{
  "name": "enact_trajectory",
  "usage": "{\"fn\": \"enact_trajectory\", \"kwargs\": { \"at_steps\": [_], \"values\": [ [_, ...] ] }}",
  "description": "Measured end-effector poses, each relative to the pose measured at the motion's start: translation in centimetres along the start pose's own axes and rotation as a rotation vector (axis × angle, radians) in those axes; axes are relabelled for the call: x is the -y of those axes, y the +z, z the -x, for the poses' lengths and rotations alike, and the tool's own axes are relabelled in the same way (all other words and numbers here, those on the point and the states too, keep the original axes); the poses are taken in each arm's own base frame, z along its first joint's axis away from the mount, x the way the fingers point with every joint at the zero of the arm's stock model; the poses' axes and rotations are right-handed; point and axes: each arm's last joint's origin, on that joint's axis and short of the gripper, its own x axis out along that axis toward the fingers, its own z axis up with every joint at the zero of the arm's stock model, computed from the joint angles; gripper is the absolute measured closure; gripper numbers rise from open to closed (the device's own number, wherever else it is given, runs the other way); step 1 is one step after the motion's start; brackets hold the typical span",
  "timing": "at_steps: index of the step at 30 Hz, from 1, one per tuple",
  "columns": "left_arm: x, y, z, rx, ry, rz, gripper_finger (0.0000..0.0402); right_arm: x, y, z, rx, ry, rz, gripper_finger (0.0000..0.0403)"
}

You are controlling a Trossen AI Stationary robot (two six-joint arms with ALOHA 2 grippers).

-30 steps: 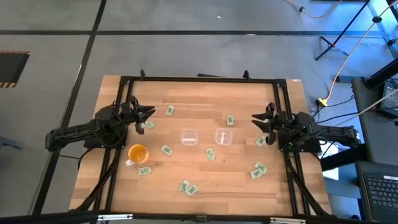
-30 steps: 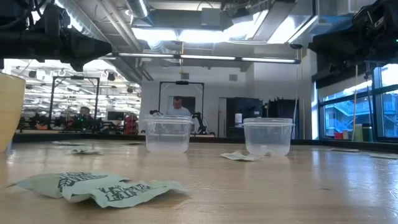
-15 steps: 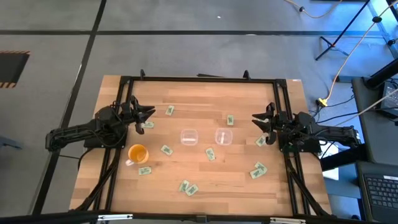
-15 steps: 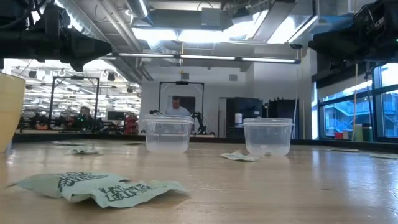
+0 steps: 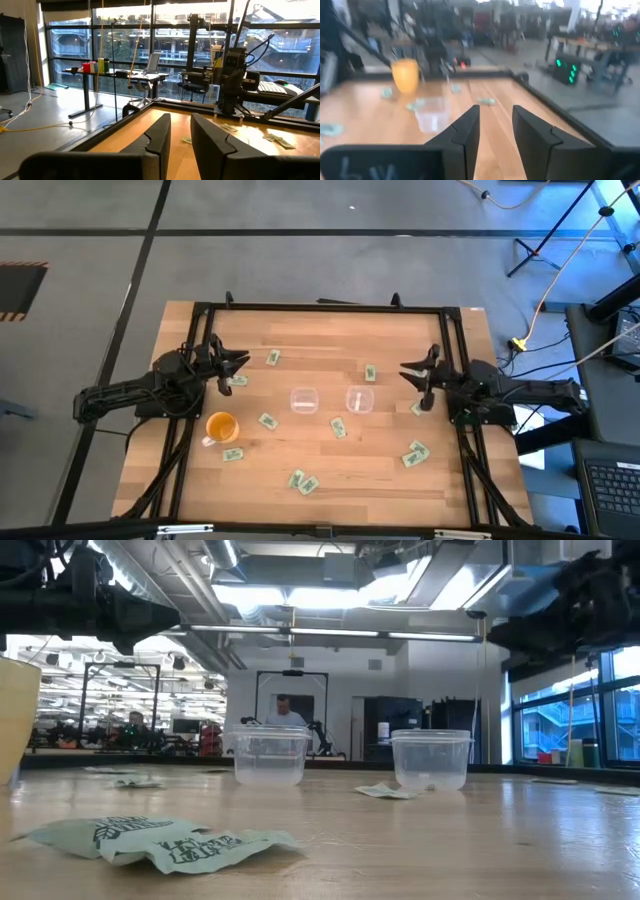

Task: Pick and place Stevia / Truvia into bins
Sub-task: Put the stevia packet into the right transparent container

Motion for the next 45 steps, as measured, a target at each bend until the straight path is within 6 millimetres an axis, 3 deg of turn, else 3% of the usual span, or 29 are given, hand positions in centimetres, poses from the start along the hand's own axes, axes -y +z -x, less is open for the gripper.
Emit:
{"fn": "enact_trajectory", "kwargs": {
  "at_steps": [9, 18, 24, 31, 37, 45],
  "values": [
    [0.0, 0.0, 0.0, 0.0, 0.0, 0.0, 0.0331, 0.1, 2.0, -2.3, -0.405, -0.098, 0.148, 0.0283],
    [0.0, 0.0, 0.0, 0.0, 0.0, 0.0, 0.0331, 0.4, 2.8, -7.0, -0.724, -0.071, 0.259, 0.0283],
    [0.0, 0.0, 0.0, 0.0, 0.001, 0.0, 0.0331, 1.4, 1.2, -10.1, -0.875, 0.031, 0.281, 0.0283],
    [0.0, 0.0, 0.0, 0.0, 0.0, 0.001, 0.0331, 2.5, -2.3, -11.9, -1.031, 0.145, 0.234, 0.0283],
    [0.0, 0.0, 0.0, -0.001, 0.0, 0.001, 0.0331, 3.0, -3.8, -12.9, -1.038, 0.175, 0.199, 0.0283],
    [0.0, 0.0, 0.0, 0.0, 0.001, 0.0, 0.0332, 3.1, -4.5, -13.6, -1.01, 0.206, 0.201, 0.0283]
  ]
}}
